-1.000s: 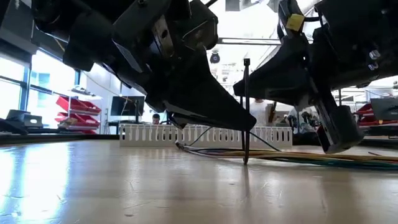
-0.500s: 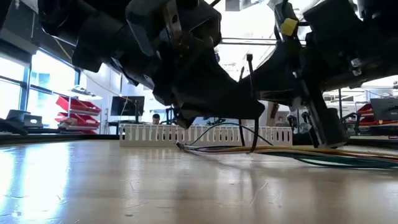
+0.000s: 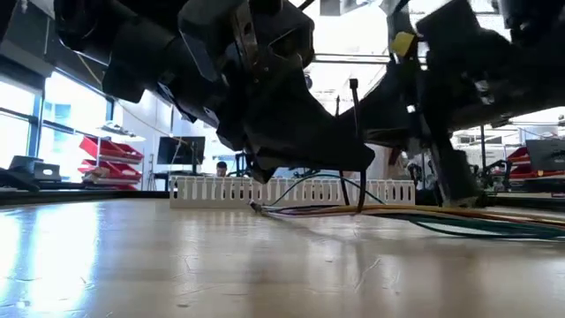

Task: Ziptie cables
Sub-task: Wrap the cable wires with black ziptie

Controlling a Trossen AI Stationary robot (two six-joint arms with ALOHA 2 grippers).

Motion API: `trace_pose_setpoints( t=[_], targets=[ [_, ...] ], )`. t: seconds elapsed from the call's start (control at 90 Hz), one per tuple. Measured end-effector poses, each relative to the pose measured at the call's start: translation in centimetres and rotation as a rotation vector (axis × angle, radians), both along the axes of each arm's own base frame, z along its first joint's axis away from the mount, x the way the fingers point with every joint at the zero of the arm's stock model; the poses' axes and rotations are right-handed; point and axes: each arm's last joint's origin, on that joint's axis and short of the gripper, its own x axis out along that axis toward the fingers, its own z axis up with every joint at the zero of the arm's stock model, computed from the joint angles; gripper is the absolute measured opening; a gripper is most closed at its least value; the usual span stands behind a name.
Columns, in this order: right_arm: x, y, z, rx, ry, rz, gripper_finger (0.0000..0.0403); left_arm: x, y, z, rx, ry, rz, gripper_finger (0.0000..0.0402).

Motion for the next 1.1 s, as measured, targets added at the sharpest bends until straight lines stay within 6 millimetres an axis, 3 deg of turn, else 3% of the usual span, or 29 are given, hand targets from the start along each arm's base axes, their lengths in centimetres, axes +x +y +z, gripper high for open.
trace_pose_setpoints(
  t=[0.433, 0.789, 1.1],
  targets=[
    [-0.70, 0.08, -0.03, 0.077, -0.048, 0.040, 0.0000, -0.01, 0.00, 0.00, 0.010, -0.001, -0.004, 0.0000],
    [-0.86, 0.02, -0.69, 0.050, 0.019, 0.048, 0.0000, 0.00, 0.01, -0.02, 0.011, -0.001, -0.002, 0.0000],
    [-0.25, 0.41, -0.11, 0.114, -0.020, 0.039, 0.0000, 0.00, 0.01, -0.01, 0.012, -0.002, -0.002, 0.0000]
  ],
)
